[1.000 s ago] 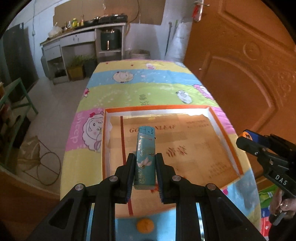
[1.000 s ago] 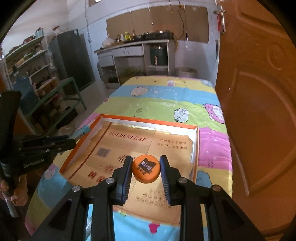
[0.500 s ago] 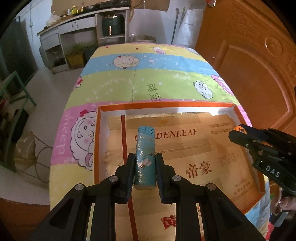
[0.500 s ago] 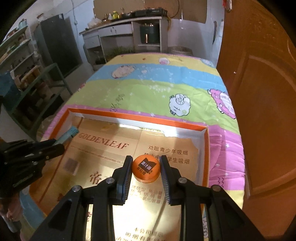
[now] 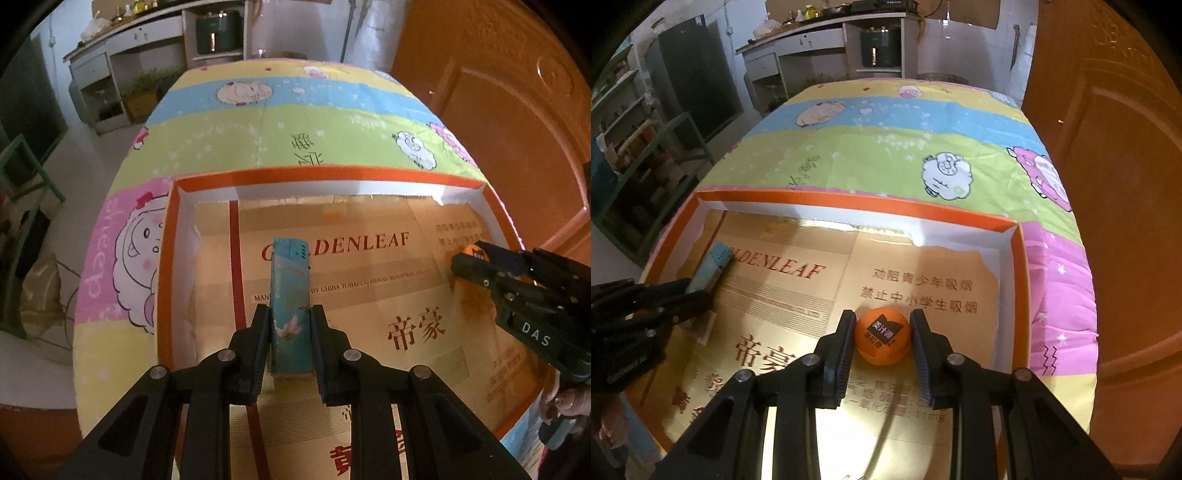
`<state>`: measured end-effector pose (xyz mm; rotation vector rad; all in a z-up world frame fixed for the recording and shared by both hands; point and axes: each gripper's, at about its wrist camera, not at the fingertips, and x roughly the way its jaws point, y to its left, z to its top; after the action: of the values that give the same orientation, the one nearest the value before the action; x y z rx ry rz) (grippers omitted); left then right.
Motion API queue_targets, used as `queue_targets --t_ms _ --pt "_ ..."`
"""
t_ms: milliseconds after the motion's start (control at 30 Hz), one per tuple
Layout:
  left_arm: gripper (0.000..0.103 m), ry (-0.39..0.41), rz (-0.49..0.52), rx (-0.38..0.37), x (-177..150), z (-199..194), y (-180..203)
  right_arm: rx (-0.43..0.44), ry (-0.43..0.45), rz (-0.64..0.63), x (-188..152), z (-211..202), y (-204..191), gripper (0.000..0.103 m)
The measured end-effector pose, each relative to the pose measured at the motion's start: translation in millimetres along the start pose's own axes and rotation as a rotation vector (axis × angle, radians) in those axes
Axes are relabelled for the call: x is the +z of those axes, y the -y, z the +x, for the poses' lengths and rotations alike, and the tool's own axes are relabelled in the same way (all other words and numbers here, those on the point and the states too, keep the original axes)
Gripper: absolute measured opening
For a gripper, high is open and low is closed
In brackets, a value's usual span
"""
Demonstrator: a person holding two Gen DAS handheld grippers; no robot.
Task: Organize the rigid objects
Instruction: 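Carry the lighter and orange cap into the cardboard tray and open both tools, then lift both open tools out of the tray back toward the quilt objects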
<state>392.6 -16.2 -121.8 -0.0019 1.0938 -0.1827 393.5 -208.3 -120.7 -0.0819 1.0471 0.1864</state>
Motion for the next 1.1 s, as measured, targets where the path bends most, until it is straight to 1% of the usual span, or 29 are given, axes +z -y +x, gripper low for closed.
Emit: queue_targets --t_ms 67,133,200,267,333,367,400,500,633,733,900,1100 --pt "0.023 0.008 -0.010 -0.001 -0.6 0.1 0.0 -0.008 0.004 0.006 -0.7 1.7 1.9 0.032" --pt "0.024 0.019 0.000 -0.008 -1.7 0.1 0.3 -0.011 0.005 0.015 -1.2 1.8 4.0 0.037" --pt "0.026 0.034 0.026 -0.026 -3.4 0.3 0.2 -0.028 0.003 0.010 -2.0 2.2 4.0 0.050" --pt "0.029 0.045 0.037 -0.040 -4.9 -0.4 -0.2 -0.033 0.002 0.008 -2.9 2.5 4.5 0.056" --pt "0.035 0.062 0.036 -0.068 -7.8 -1.6 -1.4 -0.033 0.005 0.015 -4.0 1.5 4.9 0.056" --pt "0.042 0.066 0.037 -0.086 -8.3 -1.8 -1.6 -0.033 0.006 0.020 -4.8 0.7 5.0 0.056" --pt "0.048 0.065 0.039 -0.109 -8.3 -1.6 -1.6 -0.030 0.008 0.025 -5.6 -0.2 4.9 0.056" --pt "0.049 0.059 0.017 -0.078 -7.9 -2.5 -0.4 -0.032 0.030 0.039 -9.0 -7.0 4.4 0.056" --pt "0.048 0.090 0.022 -0.071 -12.2 -4.3 1.4 -0.048 0.097 0.063 -16.7 -28.7 2.6 0.056" --pt "0.048 0.120 0.030 -0.064 -15.2 -13.5 2.7 -0.060 0.143 0.071 -24.8 -47.6 0.6 0.056" --pt "0.048 0.201 0.044 -0.077 -28.6 -49.5 9.7 -0.058 0.206 0.100 -41.5 -81.9 -4.7 0.056" --pt "0.048 0.275 0.036 -0.049 -57.9 -96.6 15.3 -0.073 0.261 0.096 -67.2 -118.2 -19.0 0.057"
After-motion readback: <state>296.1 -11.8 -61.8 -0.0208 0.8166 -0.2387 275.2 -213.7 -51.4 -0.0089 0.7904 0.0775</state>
